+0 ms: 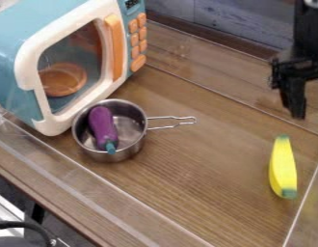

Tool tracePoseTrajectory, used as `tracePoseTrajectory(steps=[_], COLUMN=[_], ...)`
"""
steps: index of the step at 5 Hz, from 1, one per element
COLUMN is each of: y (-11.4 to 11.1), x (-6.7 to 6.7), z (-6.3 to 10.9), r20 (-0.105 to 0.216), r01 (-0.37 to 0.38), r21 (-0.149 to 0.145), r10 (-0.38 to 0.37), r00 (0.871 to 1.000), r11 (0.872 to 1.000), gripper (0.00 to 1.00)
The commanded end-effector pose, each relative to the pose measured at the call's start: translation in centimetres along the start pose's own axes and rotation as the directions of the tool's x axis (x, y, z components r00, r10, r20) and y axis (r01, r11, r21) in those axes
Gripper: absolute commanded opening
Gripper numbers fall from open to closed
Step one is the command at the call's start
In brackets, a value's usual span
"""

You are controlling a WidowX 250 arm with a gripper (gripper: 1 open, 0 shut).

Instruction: Put the banana in the silver pot

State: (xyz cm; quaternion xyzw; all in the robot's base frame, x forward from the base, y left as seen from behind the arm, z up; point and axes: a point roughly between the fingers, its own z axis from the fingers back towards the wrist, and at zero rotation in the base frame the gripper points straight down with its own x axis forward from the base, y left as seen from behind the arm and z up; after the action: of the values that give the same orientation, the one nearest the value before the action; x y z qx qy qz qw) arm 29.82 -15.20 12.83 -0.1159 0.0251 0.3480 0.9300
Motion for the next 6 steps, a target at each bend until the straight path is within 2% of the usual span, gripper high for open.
tracePoseTrajectory(steps=[1, 3, 5, 6], y=[-0.2, 0.5, 0.6, 1.0], x=[0.3, 1.4, 1.9, 1.5], z=[-0.3, -3.0, -4.5, -4.4], r20=[0.017, 0.007, 0.011, 0.022], r01=[0.063, 0.159, 0.188, 0.155], r21=[-0.020, 0.004, 0.024, 0.030], r10=[-0.062, -0.159, -0.188, -0.156], r00=[0.998, 0.987, 0.982, 0.988], r11=[0.998, 0.987, 0.982, 0.987], gripper=[1.00, 1.00, 1.00, 1.00])
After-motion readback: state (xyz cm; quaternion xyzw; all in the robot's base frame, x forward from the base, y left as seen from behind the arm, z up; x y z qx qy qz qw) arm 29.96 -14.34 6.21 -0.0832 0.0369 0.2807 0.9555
